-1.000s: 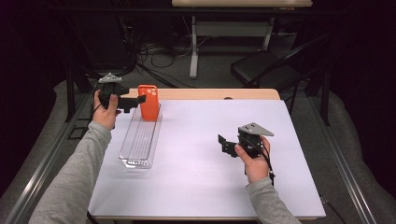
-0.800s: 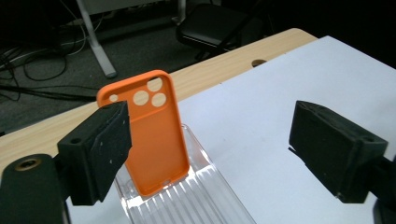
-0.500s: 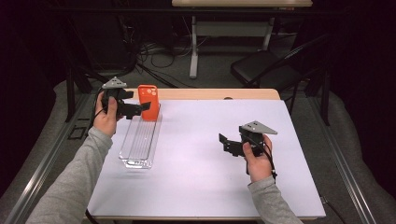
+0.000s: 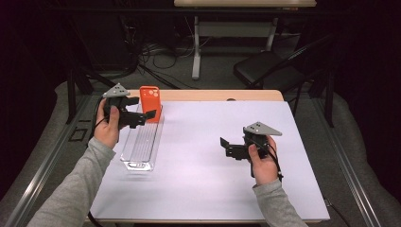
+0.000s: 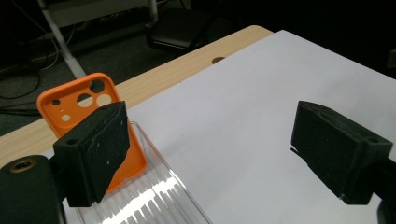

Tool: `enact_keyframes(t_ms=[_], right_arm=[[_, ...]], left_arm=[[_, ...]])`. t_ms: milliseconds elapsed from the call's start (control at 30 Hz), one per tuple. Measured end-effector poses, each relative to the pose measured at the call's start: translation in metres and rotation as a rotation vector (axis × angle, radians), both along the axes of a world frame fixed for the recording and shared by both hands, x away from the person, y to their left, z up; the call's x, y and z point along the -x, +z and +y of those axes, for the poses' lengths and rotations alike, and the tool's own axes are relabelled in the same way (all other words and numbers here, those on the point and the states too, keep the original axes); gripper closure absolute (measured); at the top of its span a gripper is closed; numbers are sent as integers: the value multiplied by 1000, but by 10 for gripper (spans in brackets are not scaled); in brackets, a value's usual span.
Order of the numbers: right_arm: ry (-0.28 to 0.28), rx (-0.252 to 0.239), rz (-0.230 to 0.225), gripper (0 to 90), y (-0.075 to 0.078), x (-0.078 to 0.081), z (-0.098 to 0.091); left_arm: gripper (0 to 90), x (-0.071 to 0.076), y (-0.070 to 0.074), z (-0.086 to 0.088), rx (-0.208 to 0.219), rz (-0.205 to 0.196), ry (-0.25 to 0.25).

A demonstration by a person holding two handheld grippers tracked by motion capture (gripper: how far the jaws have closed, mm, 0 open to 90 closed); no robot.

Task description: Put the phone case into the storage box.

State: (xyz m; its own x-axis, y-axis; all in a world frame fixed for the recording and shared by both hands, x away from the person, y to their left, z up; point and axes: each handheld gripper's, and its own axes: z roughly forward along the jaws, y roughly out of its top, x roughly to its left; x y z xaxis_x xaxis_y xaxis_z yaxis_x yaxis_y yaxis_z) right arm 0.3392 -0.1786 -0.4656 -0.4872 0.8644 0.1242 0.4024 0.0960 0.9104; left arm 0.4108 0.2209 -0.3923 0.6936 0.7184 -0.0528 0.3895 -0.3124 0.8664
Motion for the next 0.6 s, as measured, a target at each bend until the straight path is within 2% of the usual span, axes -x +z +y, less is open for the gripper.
enact_keyframes(t_ms=[133, 267, 600], right_arm=[[1, 18, 9, 34, 3, 1, 0], [7, 26, 7, 10, 5, 3, 0], [13, 38, 4, 0, 10, 8, -1]], left_arm=[[117, 8, -1, -2, 6, 2, -12], [117, 15, -2, -2, -12, 11, -22], [117, 37, -8, 0, -4, -20, -39]])
